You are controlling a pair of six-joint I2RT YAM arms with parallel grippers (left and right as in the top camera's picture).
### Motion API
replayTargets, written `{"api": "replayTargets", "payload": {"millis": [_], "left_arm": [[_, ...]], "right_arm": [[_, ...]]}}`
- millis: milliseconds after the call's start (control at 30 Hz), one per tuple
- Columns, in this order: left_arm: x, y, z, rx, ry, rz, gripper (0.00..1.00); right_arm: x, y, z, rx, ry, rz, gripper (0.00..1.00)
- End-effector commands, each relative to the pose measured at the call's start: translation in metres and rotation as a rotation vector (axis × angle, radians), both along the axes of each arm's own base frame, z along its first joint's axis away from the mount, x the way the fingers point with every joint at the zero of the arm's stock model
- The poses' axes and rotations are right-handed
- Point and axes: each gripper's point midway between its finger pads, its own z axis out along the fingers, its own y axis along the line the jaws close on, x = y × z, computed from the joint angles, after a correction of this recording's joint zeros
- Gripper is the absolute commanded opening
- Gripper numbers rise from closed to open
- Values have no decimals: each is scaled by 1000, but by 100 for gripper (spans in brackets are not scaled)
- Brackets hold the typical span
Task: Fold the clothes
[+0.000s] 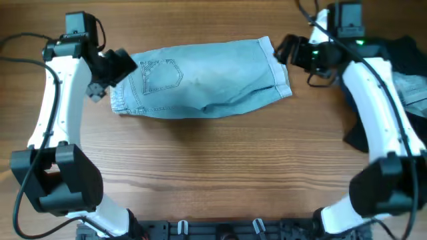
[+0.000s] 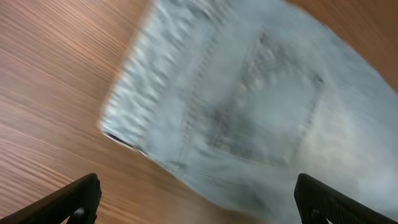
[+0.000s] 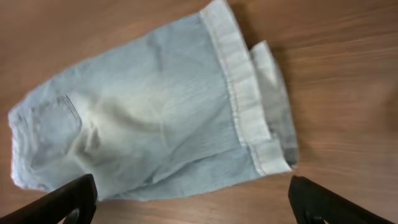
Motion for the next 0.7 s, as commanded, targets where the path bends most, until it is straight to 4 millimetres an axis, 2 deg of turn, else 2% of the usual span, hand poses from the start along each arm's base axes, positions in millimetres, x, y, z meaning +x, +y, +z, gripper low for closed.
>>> {"api": "replayTargets", "payload": {"millis": [0,133,200,300,400,433,500,567,633,667], "left_arm": [[-8,-51,-2,-96,17,-101,100],[-20,-86,-30,-96,69,-190,100],[-19,-98,-46,-95,72,-218,100],[-11,-103,-69,-95,54,-231,100],[-13,-103,-87,-94,92,-229,100],[-14,-103,-92,-94,105,-228,100],[-15,-102,-101,-92,129,-226,100],[-17,-102,-106,-93,144,-226,100],[-18,-102,-110,-92,154,-225,100],[-18,-102,-110,-92,153,-225,100]], "right_arm": [[7,10,-57,-5,95,92,100],[7,12,-111,20,196,156,99],[5,18,-125,46,205,218,99],[7,17,-128,29,192,240,99],[10,17,-127,20,168,263,96],[12,17,-127,19,161,264,88],[12,17,-127,20,161,261,57],[12,17,-127,20,162,261,40],[12,16,-127,20,164,257,7],[12,15,-128,14,168,249,4]]}}
